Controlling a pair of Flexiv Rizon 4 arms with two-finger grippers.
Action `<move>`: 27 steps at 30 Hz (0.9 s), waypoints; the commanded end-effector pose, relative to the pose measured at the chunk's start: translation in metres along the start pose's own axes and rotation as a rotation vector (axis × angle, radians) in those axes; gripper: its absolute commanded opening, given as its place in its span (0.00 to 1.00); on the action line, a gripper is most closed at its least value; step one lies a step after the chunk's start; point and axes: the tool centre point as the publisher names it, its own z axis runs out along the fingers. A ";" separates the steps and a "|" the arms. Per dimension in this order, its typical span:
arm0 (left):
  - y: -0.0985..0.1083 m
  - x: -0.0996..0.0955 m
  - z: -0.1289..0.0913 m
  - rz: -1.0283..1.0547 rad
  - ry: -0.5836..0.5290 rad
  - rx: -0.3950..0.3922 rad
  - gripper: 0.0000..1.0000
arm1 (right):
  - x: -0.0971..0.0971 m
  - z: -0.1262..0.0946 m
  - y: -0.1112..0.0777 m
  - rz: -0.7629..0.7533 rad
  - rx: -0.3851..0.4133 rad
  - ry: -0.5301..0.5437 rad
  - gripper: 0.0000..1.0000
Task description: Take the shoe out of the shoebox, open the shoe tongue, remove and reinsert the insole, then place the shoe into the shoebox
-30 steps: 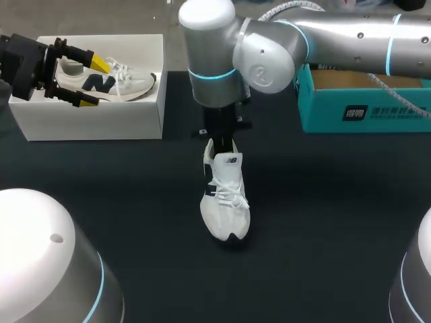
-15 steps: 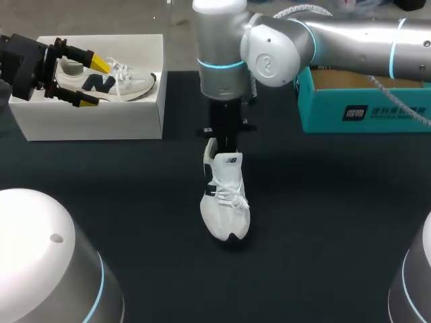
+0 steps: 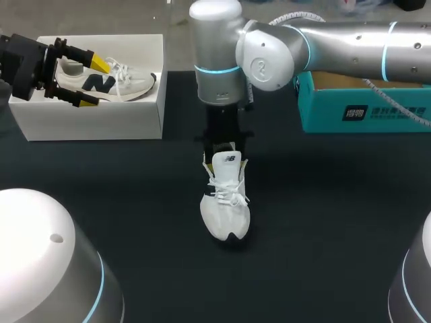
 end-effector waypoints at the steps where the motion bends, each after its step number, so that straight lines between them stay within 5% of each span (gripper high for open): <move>1: 0.000 -0.001 0.000 0.000 0.004 0.000 1.00 | 0.001 0.001 0.000 0.006 0.001 -0.007 1.00; 24: 0.000 -0.001 0.000 0.000 0.004 0.000 1.00 | -0.003 -0.030 -0.049 0.026 -0.103 0.038 1.00; 25: 0.000 -0.001 0.000 0.000 0.004 0.000 1.00 | -0.002 -0.031 -0.051 0.027 -0.115 0.043 0.93; 26: 0.000 -0.001 0.000 0.000 0.004 0.000 1.00 | -0.002 -0.032 -0.052 0.026 -0.134 0.050 0.45; 27: 0.000 -0.001 0.000 0.000 0.004 0.000 1.00 | -0.002 -0.034 -0.053 0.029 -0.143 0.048 0.14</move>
